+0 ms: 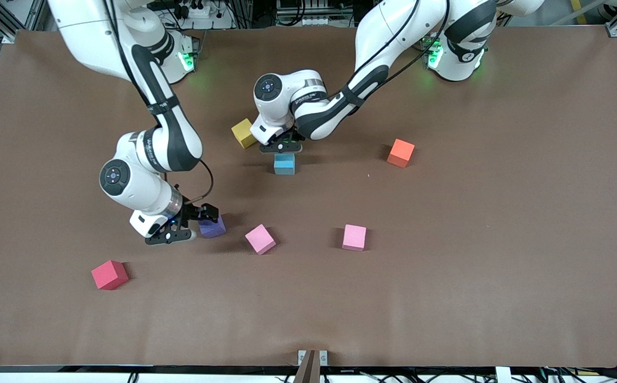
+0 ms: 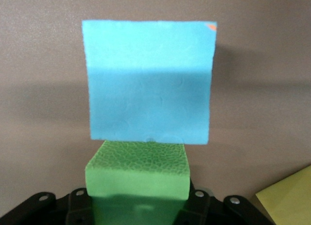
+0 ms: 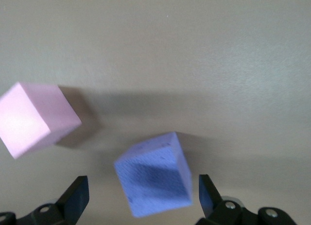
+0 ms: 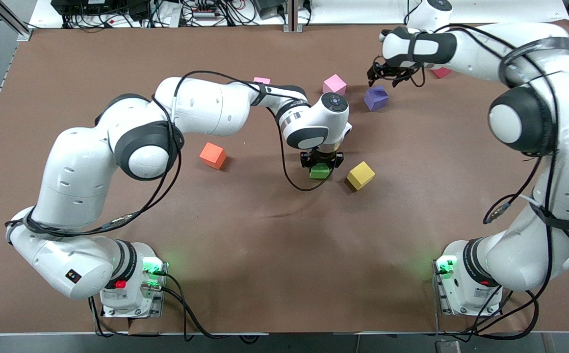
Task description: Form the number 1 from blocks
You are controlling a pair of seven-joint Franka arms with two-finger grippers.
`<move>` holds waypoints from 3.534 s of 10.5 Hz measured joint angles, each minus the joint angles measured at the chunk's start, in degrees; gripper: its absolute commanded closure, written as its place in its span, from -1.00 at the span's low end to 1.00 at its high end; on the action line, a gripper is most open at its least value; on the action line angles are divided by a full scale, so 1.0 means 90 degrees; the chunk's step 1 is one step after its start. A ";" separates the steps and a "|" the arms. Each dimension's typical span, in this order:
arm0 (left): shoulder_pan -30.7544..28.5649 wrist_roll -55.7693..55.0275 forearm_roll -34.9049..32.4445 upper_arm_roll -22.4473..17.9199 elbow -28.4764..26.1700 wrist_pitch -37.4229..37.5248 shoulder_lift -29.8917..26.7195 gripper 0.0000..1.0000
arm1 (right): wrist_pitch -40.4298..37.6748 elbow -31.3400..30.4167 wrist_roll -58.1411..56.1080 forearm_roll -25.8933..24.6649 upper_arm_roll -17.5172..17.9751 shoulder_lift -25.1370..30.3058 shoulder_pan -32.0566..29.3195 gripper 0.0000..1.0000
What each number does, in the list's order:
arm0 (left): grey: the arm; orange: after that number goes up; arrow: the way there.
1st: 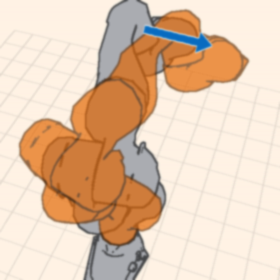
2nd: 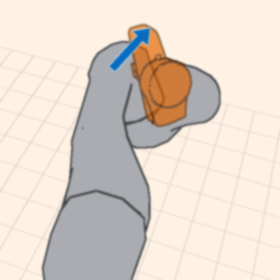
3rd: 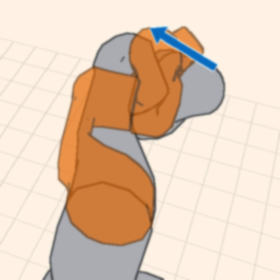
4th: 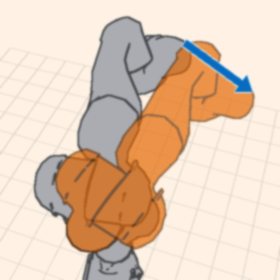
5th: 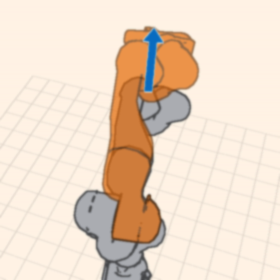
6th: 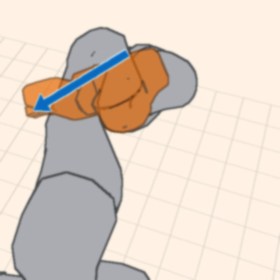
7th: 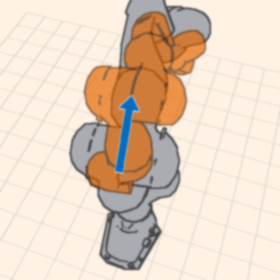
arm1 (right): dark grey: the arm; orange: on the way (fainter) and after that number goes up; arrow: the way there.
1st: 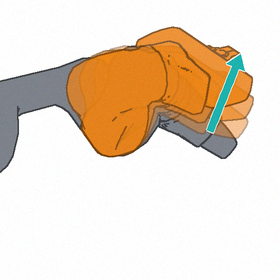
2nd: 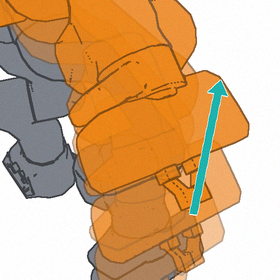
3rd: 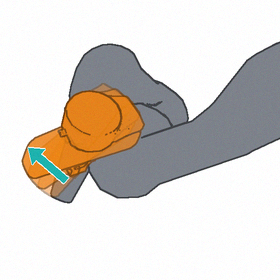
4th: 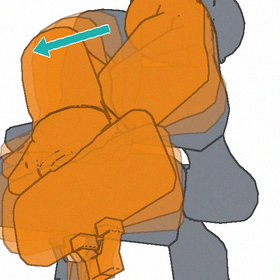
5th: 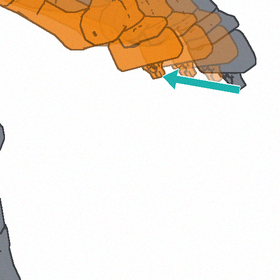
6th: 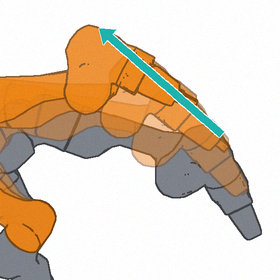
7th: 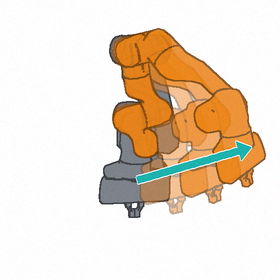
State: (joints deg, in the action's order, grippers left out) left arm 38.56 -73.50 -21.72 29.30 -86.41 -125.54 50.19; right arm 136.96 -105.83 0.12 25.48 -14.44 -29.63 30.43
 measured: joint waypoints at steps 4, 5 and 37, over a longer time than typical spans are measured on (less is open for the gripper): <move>0.0023 0.0000 0.0021 -0.0059 0.0082 0.0003 0.0032 1.00 | -0.0039 0.0230 -0.0882 0.0115 -0.0261 -0.0324 0.0177 -1.00; 0.0034 0.0000 0.0021 -0.0086 0.0098 0.0003 0.0032 1.00 | -0.0087 0.0210 -0.1386 0.0121 -0.0338 -0.0343 0.0169 -1.00; -0.1492 0.0662 0.0033 -0.0300 0.0558 0.1346 -0.1119 -1.00 | -0.0642 -0.0472 0.0300 0.0084 -0.0497 0.0286 0.1076 0.18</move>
State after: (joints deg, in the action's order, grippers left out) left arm 25.14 -67.54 -21.43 26.60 -81.38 -113.42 40.12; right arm 131.18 -110.07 2.82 26.24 -18.91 -27.05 40.11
